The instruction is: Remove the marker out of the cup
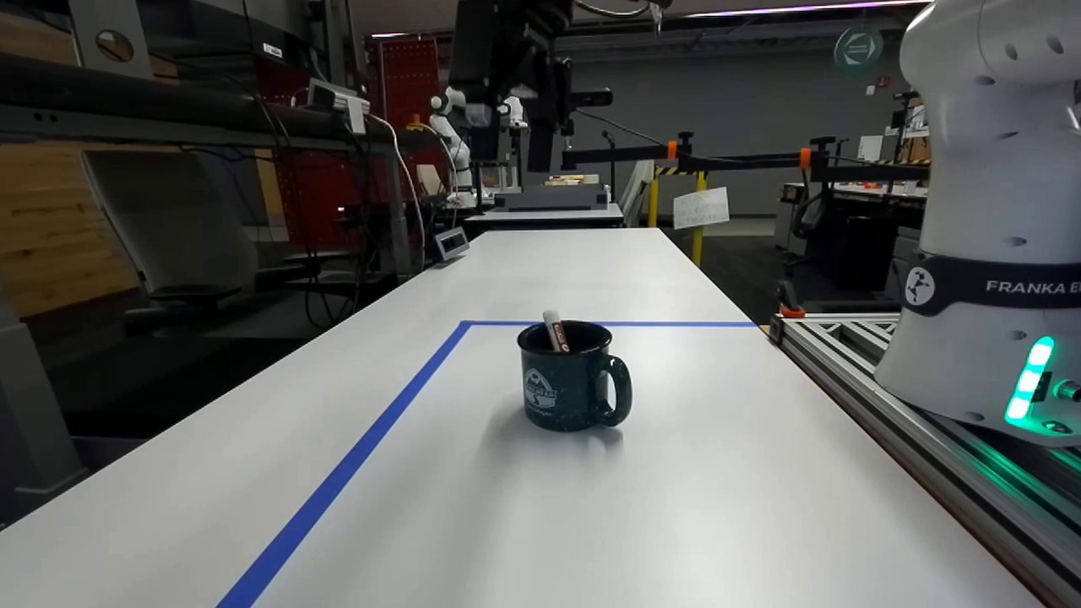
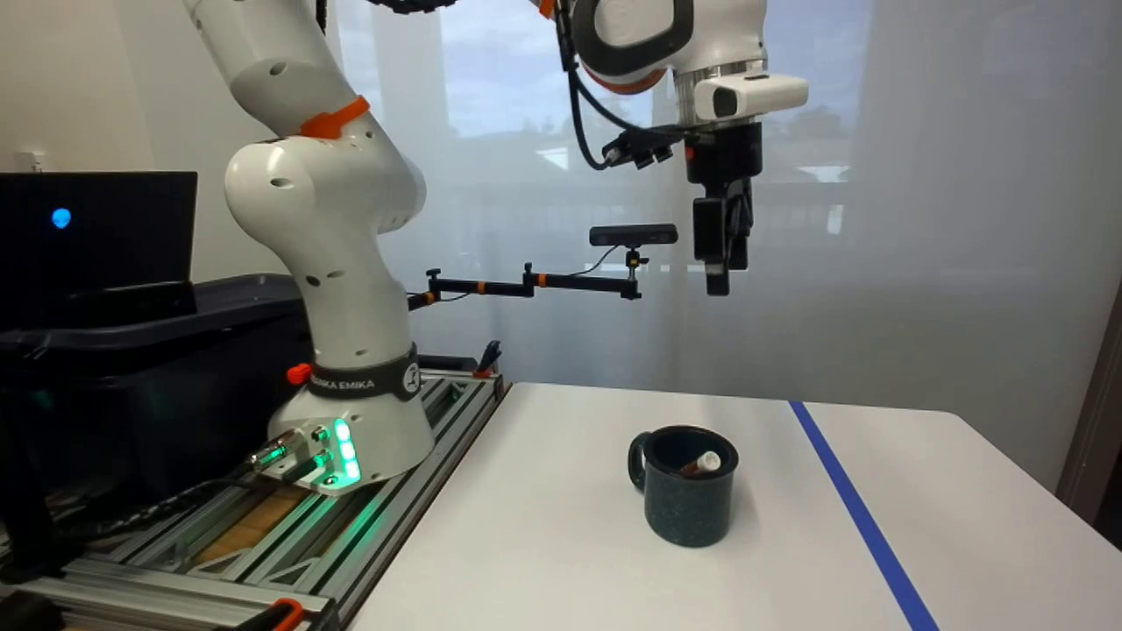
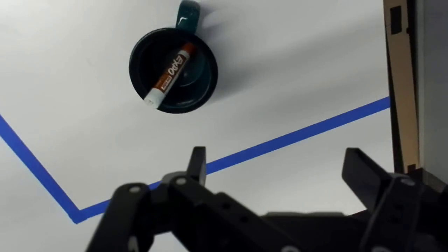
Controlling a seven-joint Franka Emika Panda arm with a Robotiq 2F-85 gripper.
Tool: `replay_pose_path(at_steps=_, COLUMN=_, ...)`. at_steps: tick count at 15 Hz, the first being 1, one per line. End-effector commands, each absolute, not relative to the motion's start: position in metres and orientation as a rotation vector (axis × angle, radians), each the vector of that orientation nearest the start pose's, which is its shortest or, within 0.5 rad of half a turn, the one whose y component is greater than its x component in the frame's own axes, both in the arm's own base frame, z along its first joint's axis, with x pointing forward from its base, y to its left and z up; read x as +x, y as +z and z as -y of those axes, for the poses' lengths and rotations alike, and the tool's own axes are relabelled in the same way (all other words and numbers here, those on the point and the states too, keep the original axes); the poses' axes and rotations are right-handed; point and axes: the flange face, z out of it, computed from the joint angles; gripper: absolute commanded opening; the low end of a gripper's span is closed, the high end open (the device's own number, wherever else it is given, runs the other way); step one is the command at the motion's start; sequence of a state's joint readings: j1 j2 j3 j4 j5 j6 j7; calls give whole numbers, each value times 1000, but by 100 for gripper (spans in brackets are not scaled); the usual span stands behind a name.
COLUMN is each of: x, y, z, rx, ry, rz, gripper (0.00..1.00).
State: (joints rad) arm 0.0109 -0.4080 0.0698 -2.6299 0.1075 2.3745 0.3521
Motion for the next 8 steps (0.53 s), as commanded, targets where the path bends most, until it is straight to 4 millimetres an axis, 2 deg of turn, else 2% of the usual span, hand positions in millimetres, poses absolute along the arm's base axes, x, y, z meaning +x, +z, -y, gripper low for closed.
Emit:
replay_pose_path(at_steps=1, x=407, y=393, z=-31, rx=-3003, ry=-205, rz=-536, gripper=100)
replay_pose_path(at_steps=4, x=410, y=391, z=-32, rx=-3021, ry=-209, rz=-543, gripper=100)
replay_pose_path(at_steps=8, x=406, y=358, z=-28, rx=-3028, ry=-105, rz=-544, gripper=100)
